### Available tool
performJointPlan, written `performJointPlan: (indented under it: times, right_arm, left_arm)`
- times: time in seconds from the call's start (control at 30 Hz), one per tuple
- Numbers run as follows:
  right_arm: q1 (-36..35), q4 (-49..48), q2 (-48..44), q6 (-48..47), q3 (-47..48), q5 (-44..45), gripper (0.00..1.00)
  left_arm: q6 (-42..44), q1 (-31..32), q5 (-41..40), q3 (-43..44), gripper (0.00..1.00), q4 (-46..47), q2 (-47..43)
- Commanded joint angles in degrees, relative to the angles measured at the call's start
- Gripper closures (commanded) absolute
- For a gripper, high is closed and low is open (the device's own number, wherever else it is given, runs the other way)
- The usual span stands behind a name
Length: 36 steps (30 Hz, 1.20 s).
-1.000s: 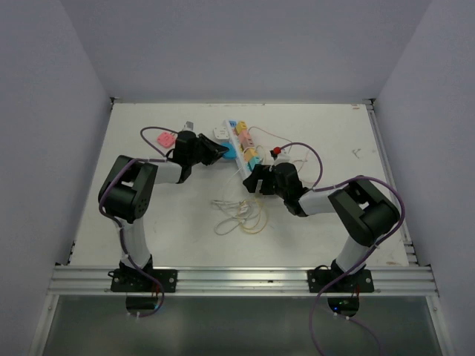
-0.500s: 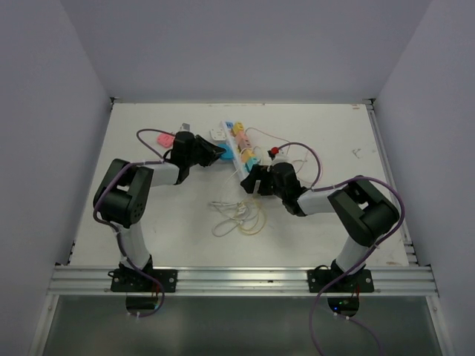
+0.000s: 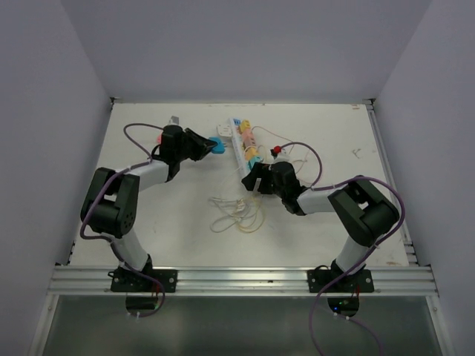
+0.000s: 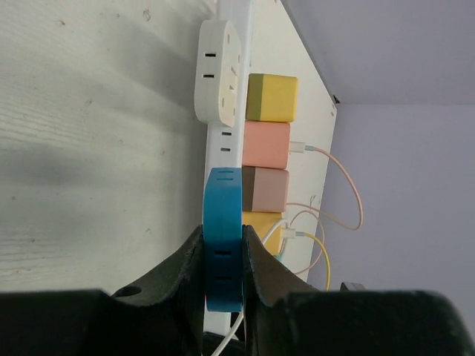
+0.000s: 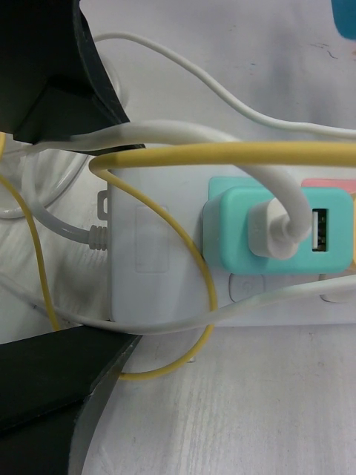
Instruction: Pull the plug off the socket
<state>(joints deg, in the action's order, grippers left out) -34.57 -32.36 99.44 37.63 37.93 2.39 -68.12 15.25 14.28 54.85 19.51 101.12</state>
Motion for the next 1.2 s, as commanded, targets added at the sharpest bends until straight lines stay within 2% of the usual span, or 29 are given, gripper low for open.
performJointPlan:
  times: [0.0, 0.23, 0.4, 0.57, 0.83, 0.87, 0.97, 1.0, 1.07, 1.1, 1.17]
  right_arm:
    - [0.9, 15.3, 4.2, 1.8, -2.9, 4.5, 1.00]
    - [0.9, 15.1, 4.7, 1.4, -2.4, 3.5, 1.00]
    - [1.0, 15.0, 4.6, 1.4, -2.6, 3.3, 1.00]
    - [0.9, 15.0, 5.2, 1.2, -2.2, 2.9, 1.00]
    - [0.9, 15.1, 5.3, 1.0, -2.2, 2.6, 1.00]
    - [0.9, 15.1, 5.3, 1.0, -2.1, 2.7, 1.00]
    - [0.9, 15.1, 5.4, 1.0, -2.0, 2.6, 1.00]
    - [0.9, 15.1, 5.5, 1.0, -2.0, 2.5, 1.00]
    - [1.0, 15.1, 5.6, 1.0, -1.9, 2.4, 1.00]
    - [0.9, 15.1, 5.7, 0.9, -1.9, 2.4, 1.00]
    - [0.9, 15.1, 5.6, 0.8, -1.9, 2.3, 1.00]
  left_arm:
    - [2.3, -3.0, 2.3, -3.3, 1.00, 1.1, -4.9]
    - [6.9, -12.9, 2.5, -10.7, 1.00, 4.2, -9.6]
    - [7.1, -21.0, 7.5, -13.7, 1.00, 9.7, -5.9]
    - [9.0, -25.4, 8.0, -12.8, 0.99, 9.7, -1.4]
    - [12.3, -30.4, 9.4, -9.5, 0.92, 9.0, 4.9]
    - [12.4, -30.8, 9.6, -9.3, 0.90, 9.0, 5.2]
    - [13.3, -31.9, 10.4, -9.4, 0.75, 8.9, 5.8]
    - [13.8, -32.0, 10.6, -9.5, 0.64, 8.3, 5.8]
    - [14.3, -32.5, 10.3, -10.0, 0.53, 7.5, 5.6]
    - [14.9, -32.6, 10.0, -10.0, 0.43, 6.3, 5.4]
    - [15.8, -33.1, 9.0, -10.5, 0.36, 4.1, 4.8]
